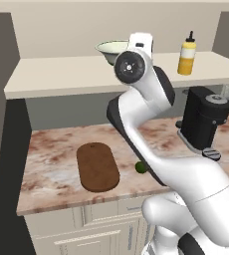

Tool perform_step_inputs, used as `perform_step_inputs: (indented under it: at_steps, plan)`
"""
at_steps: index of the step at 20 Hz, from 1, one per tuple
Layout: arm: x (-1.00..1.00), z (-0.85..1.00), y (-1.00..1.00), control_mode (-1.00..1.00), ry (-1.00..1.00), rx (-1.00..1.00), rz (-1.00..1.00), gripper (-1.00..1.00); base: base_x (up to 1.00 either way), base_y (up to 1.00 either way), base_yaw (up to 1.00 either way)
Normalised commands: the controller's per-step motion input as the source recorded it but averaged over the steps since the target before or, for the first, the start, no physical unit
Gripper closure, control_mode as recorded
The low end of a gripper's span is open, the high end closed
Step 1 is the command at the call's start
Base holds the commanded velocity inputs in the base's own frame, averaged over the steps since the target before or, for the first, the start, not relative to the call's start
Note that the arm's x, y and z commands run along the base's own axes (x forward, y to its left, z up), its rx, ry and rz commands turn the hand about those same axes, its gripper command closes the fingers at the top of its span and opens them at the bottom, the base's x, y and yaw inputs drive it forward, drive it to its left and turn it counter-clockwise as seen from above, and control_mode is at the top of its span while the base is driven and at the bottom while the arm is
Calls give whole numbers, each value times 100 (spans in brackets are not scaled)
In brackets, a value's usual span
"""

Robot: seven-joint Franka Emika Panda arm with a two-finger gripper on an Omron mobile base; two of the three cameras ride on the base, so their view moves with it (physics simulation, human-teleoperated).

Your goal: Open the cabinet. Place the bowl and condiment on the counter. Then place the lime and garlic on the cutting board.

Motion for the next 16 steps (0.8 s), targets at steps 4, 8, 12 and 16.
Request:
perform_step_inputs:
  at_steps: [4,8,12,16]
  plan:
    - [17,1,-16,-100,-5,0,0,-100,0,0,0]
    - [16,2,-2,-100,-2,0,-3,-100,0,0,0]
    - [17,2,0,-100,0,0,-2,-100,0,0,0]
    - [27,0,0,-100,0,1,-3,-100,0,0,0]
